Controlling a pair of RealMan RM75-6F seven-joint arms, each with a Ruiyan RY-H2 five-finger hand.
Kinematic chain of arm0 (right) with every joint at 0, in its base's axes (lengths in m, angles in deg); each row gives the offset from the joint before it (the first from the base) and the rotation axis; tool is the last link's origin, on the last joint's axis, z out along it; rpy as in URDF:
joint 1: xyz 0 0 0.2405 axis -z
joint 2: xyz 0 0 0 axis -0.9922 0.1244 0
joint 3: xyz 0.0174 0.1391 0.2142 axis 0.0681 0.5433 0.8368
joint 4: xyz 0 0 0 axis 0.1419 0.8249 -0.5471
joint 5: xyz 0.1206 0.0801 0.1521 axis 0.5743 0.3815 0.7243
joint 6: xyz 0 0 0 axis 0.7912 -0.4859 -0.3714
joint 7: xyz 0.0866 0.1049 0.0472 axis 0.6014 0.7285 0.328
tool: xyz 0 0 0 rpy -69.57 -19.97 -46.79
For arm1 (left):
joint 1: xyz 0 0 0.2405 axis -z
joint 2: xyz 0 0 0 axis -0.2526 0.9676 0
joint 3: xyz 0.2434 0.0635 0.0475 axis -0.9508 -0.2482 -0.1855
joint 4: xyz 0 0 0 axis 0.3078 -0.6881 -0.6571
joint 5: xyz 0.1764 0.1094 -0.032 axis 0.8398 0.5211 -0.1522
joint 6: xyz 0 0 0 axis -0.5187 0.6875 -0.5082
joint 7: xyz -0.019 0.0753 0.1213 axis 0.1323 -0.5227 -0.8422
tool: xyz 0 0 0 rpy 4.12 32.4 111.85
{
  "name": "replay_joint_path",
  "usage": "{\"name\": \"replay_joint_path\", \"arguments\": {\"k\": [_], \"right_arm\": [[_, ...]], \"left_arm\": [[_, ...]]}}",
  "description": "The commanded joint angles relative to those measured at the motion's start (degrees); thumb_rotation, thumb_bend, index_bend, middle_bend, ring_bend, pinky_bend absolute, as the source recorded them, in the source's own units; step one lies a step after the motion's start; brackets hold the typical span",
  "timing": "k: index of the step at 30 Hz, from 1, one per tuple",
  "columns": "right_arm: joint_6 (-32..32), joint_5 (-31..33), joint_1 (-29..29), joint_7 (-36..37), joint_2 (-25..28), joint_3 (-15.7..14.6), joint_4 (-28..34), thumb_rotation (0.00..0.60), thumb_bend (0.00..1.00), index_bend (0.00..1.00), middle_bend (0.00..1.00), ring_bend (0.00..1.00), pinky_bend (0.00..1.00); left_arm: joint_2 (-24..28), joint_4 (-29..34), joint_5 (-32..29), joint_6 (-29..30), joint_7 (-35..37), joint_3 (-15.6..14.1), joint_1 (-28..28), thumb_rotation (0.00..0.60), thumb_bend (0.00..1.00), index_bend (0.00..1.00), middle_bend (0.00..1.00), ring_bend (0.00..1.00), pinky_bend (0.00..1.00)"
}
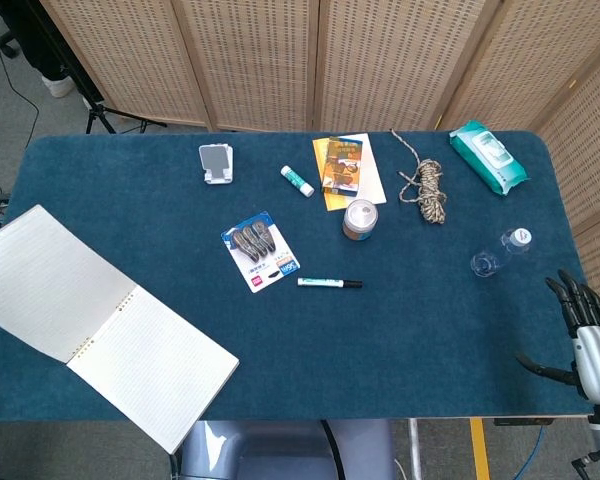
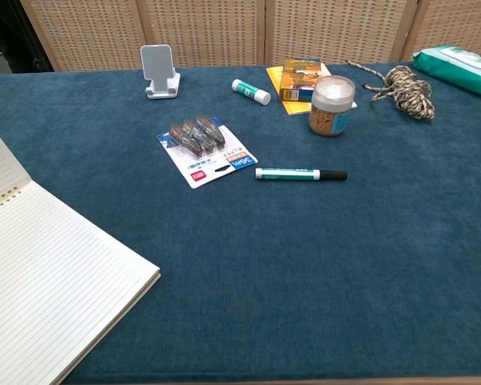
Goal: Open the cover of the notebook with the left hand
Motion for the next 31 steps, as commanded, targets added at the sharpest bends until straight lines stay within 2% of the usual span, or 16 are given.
{"name": "replay_joint_path", "arguments": {"k": [1, 8, 10, 13, 18, 22, 27, 31], "right_arm": [[0.06, -0.14, 0.03, -0.07, 0.0, -0.07, 0.07, 0.6, 0.05, 0.01, 0.0, 0.0, 0.0], [0.09, -0.32, 0.06, -0.44, -0.01, -0.19, 0.27, 0.6, 0.05, 0.01, 0.0, 0.0, 0.0], [0.09, -0.33, 0.06, -0.62, -0.04, -0.21, 0.3, 0.6, 0.05, 0.01, 0.0, 0.0, 0.0], [0.25, -0.31, 0.09, -1.03, -0.2, -0.14, 0.24, 0.6, 0.05, 0.01, 0.0, 0.0, 0.0], [1.77, -0.51, 0.35, -2.22, -1.07, 0.39, -0.81, 0.6, 0.0, 0.01, 0.0, 0.0, 0.0], [2.87, -0.85, 0.58, -2.32, -1.55, 0.66, -1.52, 0.6, 0.0, 0.01, 0.0, 0.0, 0.0], [4.09, -0.76, 0.89, -3.0, -2.16, 1.13, -2.11, 0.6, 0.0, 0.01, 0.0, 0.0, 0.0], [5.01, -0.7, 1.12, -4.04, -2.71, 1.48, -2.39, 0.6, 0.0, 0.01, 0.0, 0.0, 0.0]], "left_arm": [[1.47, 1.39, -0.42, -0.61, 2.03, 0.66, -1.4, 0.6, 0.1, 0.0, 0.0, 0.0, 0.0], [3.58, 3.61, 3.29, 2.1, 6.48, 0.08, -3.92, 0.6, 0.1, 0.0, 0.0, 0.0, 0.0], [4.86, 4.44, 7.96, 3.79, 10.0, -1.99, -4.67, 0.6, 0.08, 0.0, 0.0, 0.0, 0.0], [7.07, 4.56, 16.59, 6.81, 16.48, -6.28, -5.63, 0.6, 0.01, 0.0, 0.0, 0.0, 0.0], [7.52, 5.72, 24.22, 13.56, 20.28, -9.27, -6.75, 0.6, 0.0, 0.0, 0.0, 0.0, 0.0], [9.07, 7.95, 27.3, 14.84, 19.05, -11.78, -7.54, 0.6, 0.0, 0.0, 0.0, 0.0, 0.0], [13.35, 14.5, 27.5, 10.78, 10.42, -15.07, -8.38, 0.6, 0.0, 0.0, 0.0, 0.0, 0.0], [16.53, 19.28, 27.28, 7.54, 7.36, -16.79, -8.31, 0.6, 0.0, 0.0, 0.0, 0.0, 0.0]]}}
